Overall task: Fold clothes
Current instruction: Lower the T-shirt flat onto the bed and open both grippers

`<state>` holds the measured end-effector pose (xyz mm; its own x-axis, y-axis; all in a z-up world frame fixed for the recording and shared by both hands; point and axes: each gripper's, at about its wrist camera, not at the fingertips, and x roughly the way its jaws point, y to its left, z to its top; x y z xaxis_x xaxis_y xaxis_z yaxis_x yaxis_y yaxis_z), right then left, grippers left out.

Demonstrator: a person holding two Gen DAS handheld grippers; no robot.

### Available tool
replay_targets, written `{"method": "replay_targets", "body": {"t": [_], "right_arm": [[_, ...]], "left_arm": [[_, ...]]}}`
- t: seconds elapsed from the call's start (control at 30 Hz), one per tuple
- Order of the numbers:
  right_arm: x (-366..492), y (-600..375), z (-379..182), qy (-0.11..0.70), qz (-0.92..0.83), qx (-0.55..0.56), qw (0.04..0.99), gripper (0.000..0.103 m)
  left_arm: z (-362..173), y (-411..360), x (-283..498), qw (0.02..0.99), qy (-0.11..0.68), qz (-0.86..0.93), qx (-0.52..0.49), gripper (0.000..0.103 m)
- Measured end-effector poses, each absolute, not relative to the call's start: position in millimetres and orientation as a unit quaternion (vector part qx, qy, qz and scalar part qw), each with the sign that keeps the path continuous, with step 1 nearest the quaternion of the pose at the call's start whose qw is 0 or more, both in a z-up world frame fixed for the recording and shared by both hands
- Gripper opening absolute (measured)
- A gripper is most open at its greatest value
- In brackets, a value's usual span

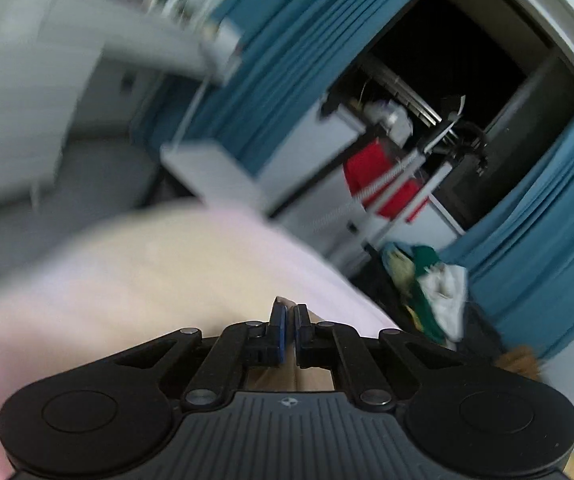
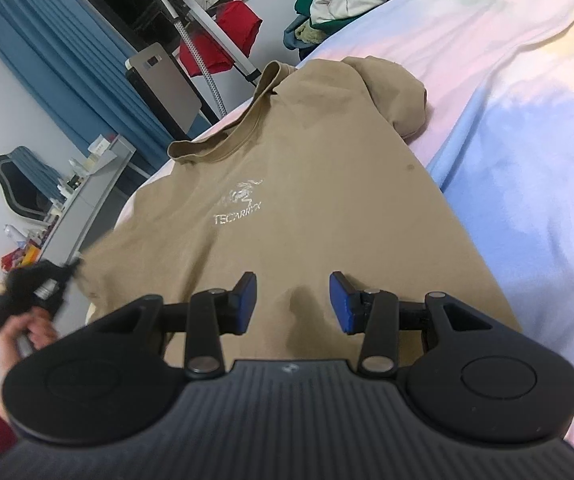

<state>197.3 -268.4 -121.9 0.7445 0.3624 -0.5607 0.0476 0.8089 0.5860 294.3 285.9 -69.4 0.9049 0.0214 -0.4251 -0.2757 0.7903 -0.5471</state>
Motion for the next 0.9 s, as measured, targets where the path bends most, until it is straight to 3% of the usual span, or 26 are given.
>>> {"method": "replay_targets", "body": {"t": [0.07, 0.13, 0.2, 0.3, 0.37, 0.43, 0.53, 0.9], "right_arm": [[195, -269, -120, 0.342, 0.085, 0.295, 0.888, 0.044], [194, -270, -118, 0.339, 0.081, 0.292, 0.89, 0.044], [193, -270, -116, 0.336, 0.076, 0.288, 0.893, 0.044], [190, -271, -114, 0.334, 0.076, 0.29, 0.893, 0.044], [189, -272, -113, 0.335, 0.078, 0.293, 0.892, 0.045], [189, -270, -114, 0.338, 0.082, 0.296, 0.889, 0.045], [189, -267, -115, 0.345, 0.091, 0.301, 0.884, 0.045], [193, -263, -125, 0.364, 0.095, 0.31, 0.873, 0.045]], "left_arm": [[-73, 286, 289, 0.914, 0.218, 0.086, -0.33, 0.009], [-78, 285, 285, 0.903, 0.234, 0.091, -0.349, 0.022], [-83, 285, 280, 0.891, 0.249, 0.096, -0.367, 0.026], [-90, 284, 272, 0.871, 0.273, 0.103, -0.395, 0.047], [-100, 289, 259, 0.832, 0.298, 0.099, -0.457, 0.055], [-111, 292, 245, 0.789, 0.308, 0.077, -0.526, 0.069], [-127, 293, 231, 0.74, 0.305, 0.029, -0.599, 0.07], [-182, 284, 287, 0.755, 0.252, -0.022, -0.605, 0.068]]}}
